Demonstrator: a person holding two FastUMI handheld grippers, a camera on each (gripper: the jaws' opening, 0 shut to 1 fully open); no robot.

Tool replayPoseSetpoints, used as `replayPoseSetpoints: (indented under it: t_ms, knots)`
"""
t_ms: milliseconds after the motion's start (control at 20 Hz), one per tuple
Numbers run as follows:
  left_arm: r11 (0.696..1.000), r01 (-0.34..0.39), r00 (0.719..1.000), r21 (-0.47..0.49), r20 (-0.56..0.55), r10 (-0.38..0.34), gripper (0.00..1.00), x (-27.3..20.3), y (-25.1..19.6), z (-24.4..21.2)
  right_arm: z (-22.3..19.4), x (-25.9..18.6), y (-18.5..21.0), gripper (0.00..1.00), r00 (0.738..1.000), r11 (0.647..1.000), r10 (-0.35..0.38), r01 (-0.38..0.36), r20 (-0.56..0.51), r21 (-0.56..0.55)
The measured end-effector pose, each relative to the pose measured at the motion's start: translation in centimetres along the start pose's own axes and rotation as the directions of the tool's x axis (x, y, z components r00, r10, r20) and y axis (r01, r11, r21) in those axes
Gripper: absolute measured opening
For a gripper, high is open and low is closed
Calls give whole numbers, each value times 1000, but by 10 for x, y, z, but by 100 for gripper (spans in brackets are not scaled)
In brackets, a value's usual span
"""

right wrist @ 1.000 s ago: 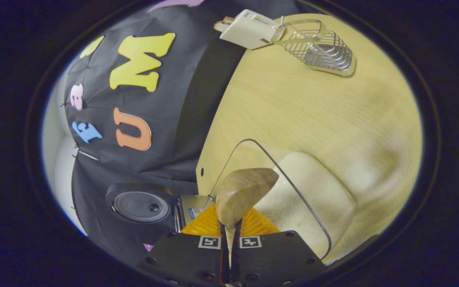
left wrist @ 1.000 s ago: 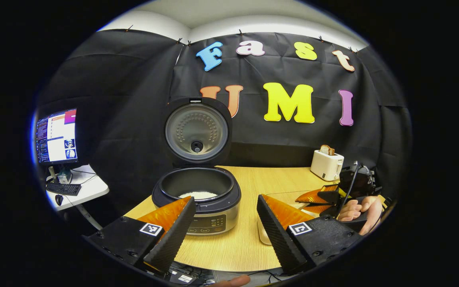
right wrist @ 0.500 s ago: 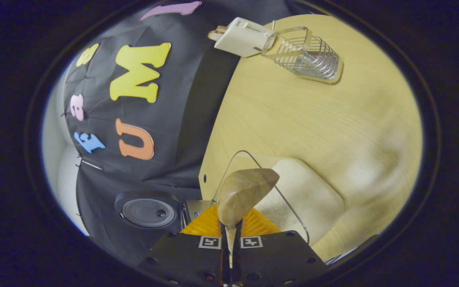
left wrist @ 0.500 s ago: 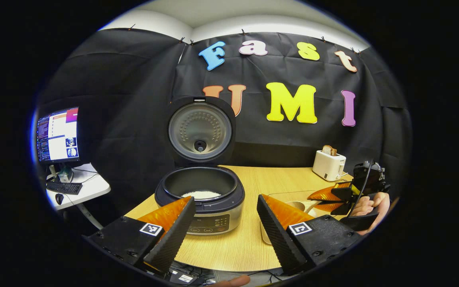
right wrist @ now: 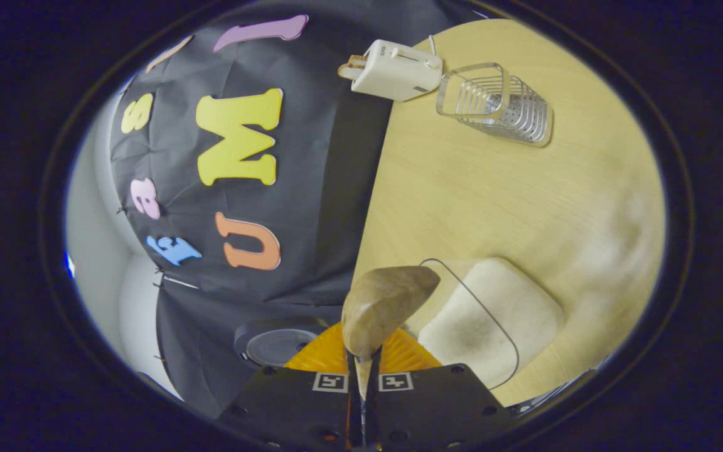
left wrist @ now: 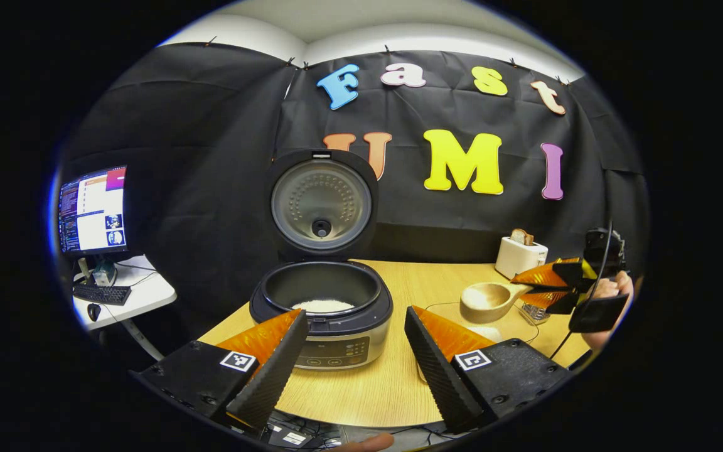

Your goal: Close the left gripper, press the button to open the rice cooker; take a wooden spoon from the chopstick holder with the right hand, scoop a spoonful of rice and pour it into the rice cooker, then put the wooden spoon back into the chopstick holder.

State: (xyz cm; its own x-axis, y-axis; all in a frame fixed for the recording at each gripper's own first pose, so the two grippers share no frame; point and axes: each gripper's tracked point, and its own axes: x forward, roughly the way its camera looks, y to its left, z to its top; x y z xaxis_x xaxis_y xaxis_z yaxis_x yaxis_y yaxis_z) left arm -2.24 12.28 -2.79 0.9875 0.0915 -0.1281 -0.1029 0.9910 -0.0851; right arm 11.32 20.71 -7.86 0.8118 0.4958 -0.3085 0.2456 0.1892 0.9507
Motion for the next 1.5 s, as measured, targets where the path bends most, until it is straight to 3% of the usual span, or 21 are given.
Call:
replayPoseSetpoints:
  t_ms: [150, 500, 700, 950, 1250, 1500]
  knots:
    - [999, -33, 999, 3, -3, 33, 99, -2, 8, 0, -3, -1, 26, 3, 1000, 1000, 18, -18, 14, -19]
    - [1000, 5, 1000, -3, 21, -5, 99, -10, 10, 7, -36, 18, 82, 3, 998, 993, 60, -59, 8, -99]
    - [999, 6, 999, -37, 32, -5, 99, -14, 27, 9, -63, 42, 101, 3, 999, 990, 46, -46, 2, -137]
    - [996, -11, 1000, -93, 13, 12, 99, -11, 52, 1, -105, 75, 128, 3, 1000, 965, 23, -22, -1, -260]
    - [992, -57, 998, -113, 11, 59, 97, -12, 72, -1, -143, 113, 147, 3, 999, 893, -31, 33, 10, -450]
    - [994, -54, 998, -99, 22, 56, 98, -14, 72, 2, -141, 139, 156, 4, 993, 783, -69, 114, 97, -611]
